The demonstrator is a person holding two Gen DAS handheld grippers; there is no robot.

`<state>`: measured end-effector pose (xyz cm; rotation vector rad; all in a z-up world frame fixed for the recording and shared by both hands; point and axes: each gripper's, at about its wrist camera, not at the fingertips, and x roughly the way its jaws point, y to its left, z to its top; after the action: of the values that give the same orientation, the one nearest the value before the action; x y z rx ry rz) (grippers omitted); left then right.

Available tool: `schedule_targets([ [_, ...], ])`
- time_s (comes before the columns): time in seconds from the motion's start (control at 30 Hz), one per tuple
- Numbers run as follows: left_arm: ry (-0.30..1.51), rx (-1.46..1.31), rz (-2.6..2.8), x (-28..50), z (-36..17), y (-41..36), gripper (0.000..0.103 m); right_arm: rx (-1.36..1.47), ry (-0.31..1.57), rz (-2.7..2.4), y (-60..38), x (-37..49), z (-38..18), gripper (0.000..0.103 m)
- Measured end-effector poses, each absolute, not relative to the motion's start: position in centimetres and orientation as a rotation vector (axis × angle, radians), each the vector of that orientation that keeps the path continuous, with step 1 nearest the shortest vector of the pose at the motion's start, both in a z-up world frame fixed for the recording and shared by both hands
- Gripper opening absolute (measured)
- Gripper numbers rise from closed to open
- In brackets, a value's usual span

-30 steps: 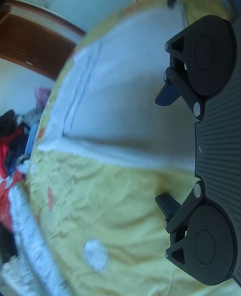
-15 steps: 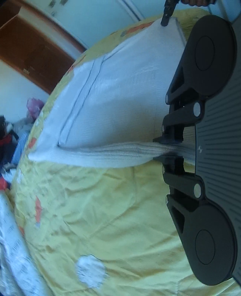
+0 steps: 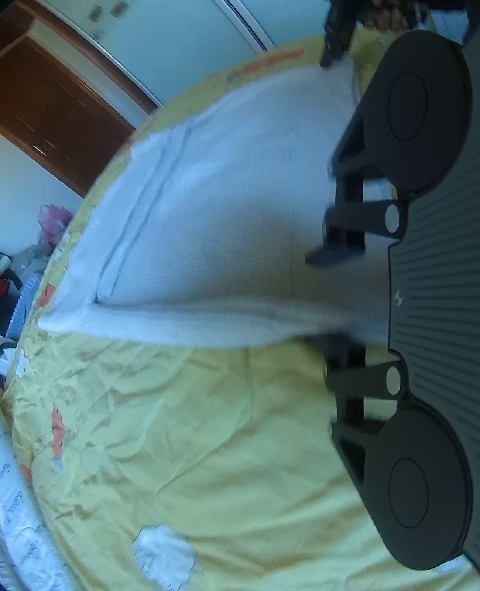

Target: Fold small clothes

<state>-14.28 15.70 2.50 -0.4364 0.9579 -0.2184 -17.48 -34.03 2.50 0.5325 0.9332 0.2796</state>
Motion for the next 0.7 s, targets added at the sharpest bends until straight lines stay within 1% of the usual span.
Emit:
schedule_targets([
  [0.03, 0.954, -0.43, -0.224, -14.2, 2.5, 15.3, 0.054, 0.54, 0.931, 0.286, -33.9, -17.4, 2.4, 0.049],
  [0.07, 0.953, -0.397, -0.221, -14.1, 2.6, 14.8, 0.053, 0.546, 0.931, 0.295, -33.8, -17.2, 2.3, 0.049],
  [0.1, 0.952, -0.359, -0.22, -14.1, 2.8, 14.3, 0.047, 0.548, 0.937, 0.304, -33.6, -17.1, 2.3, 0.033],
  [0.13, 0.953, -0.324, -0.214, -14.0, 2.9, 13.8, 0.034, 0.54, 0.947, 0.316, -33.3, -16.8, 2.3, 0.021],
  [0.17, 0.962, -0.285, -0.202, -13.8, 2.9, 13.6, 0.01, 0.531, 0.959, 0.327, -33.0, -16.6, 2.2, 0.013],
  [0.3, 0.943, -0.286, -0.244, -13.4, 4.0, 14.6, 0.01, 0.552, 0.901, 0.398, -33.0, -16.4, 3.9, 0.013],
  [0.43, 0.823, -0.36, -0.311, -11.7, 7.3, 16.1, 0.01, 0.63, 0.762, 0.474, -33.8, -14.5, 7.4, 0.013],
  [0.53, 0.732, -0.43, -0.33, -8.2, 9.5, 17.3, 0.01, 0.681, 0.664, 0.519, -34.5, -11.1, 9.5, 0.013],
  [0.7, 0.637, -0.536, -0.289, 0.2, 11.6, 19.1, 0.01, 0.774, 0.532, 0.533, -35.5, -2.3, 11.3, 0.013],
])
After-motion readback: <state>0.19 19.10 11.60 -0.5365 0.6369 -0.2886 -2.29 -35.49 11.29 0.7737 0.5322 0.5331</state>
